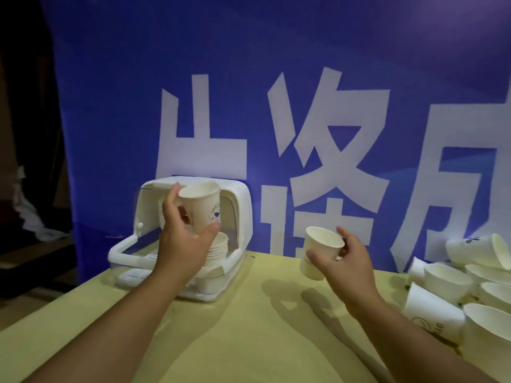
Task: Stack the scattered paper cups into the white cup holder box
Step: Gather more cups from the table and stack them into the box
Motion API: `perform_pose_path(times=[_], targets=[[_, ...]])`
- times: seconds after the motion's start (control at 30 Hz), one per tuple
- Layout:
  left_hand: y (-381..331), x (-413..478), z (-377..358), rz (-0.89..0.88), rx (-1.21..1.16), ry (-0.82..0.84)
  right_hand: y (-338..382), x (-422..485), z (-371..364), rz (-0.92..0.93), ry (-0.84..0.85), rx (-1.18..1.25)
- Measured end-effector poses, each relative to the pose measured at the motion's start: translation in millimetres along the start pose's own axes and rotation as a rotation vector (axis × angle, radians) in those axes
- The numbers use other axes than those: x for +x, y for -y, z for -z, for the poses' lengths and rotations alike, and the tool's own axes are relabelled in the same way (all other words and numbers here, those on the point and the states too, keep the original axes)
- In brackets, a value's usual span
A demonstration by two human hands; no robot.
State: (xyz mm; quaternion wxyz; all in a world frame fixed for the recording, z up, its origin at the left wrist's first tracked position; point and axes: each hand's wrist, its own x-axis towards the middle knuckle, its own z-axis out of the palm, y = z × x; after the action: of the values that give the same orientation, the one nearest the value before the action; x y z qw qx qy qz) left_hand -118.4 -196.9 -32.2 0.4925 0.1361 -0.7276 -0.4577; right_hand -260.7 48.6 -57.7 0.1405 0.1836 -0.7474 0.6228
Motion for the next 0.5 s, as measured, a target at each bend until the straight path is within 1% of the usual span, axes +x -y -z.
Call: perform_pose_path(times=[0.2,0.43,0.5], targets=[[13.6,4.6,4.6,0.047,0.113,0.044,39.8,-0.4,-44.1,0.009,0.095,0.252],[24.6,1.3,4.9,0.076,0.216,0.145,81.7,17.7,-93.4,-0.062,0.086,0.571],[27.1,0.7,7.7,0.090,0.272,0.178,87.1,20.3,-101.8,-0.078,0.086,0.626]])
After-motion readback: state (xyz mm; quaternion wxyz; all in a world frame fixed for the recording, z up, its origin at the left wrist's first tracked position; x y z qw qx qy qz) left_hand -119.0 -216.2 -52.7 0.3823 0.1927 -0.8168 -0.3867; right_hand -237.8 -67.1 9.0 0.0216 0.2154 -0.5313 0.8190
